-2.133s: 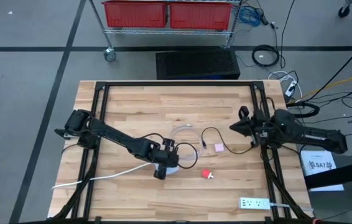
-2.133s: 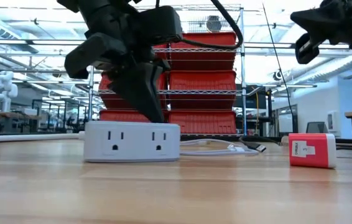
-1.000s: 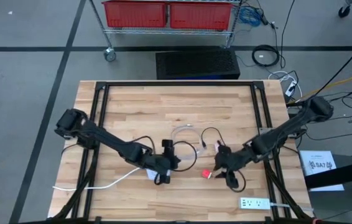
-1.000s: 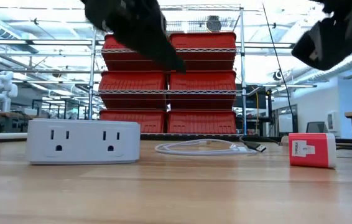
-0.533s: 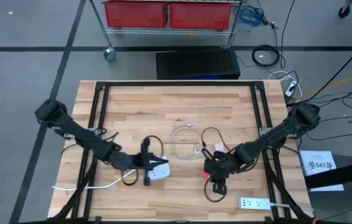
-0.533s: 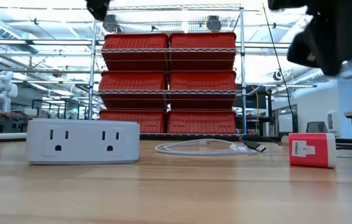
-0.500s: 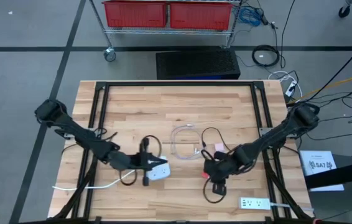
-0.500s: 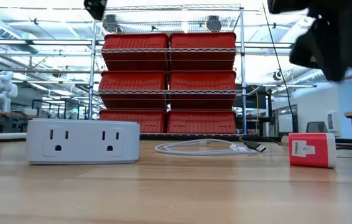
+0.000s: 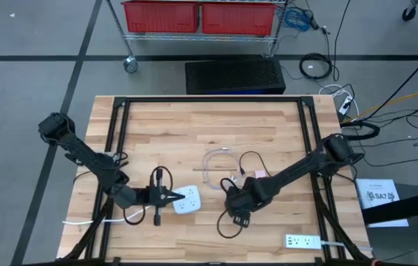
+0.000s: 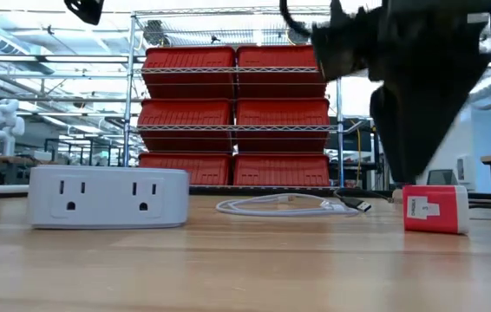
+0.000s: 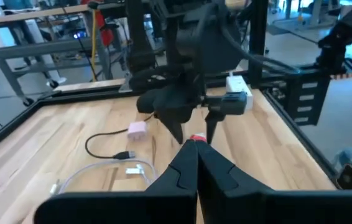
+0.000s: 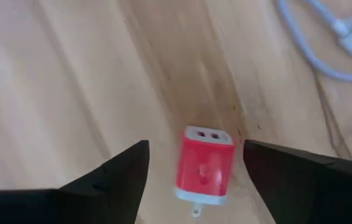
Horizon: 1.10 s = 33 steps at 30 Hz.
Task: Insert USB
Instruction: Insert the red charger adapter into the left white outlet extension
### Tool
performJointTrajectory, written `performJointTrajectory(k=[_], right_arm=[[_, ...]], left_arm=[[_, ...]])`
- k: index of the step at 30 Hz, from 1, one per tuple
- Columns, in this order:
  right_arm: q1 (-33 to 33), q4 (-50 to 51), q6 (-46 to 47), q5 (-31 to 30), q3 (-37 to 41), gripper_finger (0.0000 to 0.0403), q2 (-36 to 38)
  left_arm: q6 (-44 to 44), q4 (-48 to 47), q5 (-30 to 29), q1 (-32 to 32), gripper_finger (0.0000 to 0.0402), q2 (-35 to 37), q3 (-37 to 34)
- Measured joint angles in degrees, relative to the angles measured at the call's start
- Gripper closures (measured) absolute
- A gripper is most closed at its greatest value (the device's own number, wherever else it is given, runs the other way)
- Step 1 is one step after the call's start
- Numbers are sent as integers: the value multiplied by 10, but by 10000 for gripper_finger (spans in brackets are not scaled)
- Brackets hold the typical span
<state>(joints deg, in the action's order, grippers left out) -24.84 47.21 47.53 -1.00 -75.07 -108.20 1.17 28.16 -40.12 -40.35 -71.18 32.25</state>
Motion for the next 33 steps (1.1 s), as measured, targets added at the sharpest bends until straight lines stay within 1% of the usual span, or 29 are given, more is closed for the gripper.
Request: performJointTrajectory(k=[6,9,11,13,16,17,25,29,33], right_arm=[[5,1,0,23,0,153,-26],[5,0,1,25,0,169,-28],[5,-3,1,23,0,193,-29],[5,-7,-5,22,0,226,-30],[5,-9,-21,22,0,284,-29],[4,-10,-29,22,-1,293,-29],[0,-22,-77,26,0,292,-28],[2,-72,-109,21,0,292,-19],[8,-133,-148,8,0,292,9]], left_arm=[[0,-10,-2,-7,401,0,0],[0,-15,-3,-12,401,0,0],[0,-15,-4,-15,401,0,0],[0,-13,-7,-20,401,0,0],[0,-2,-27,-35,401,0,0],[0,-2,-36,-39,401,0,0],[0,3,-102,-74,401,0,0],[-1,14,-127,-84,401,0,0],[0,16,-148,-90,401,0,0]])
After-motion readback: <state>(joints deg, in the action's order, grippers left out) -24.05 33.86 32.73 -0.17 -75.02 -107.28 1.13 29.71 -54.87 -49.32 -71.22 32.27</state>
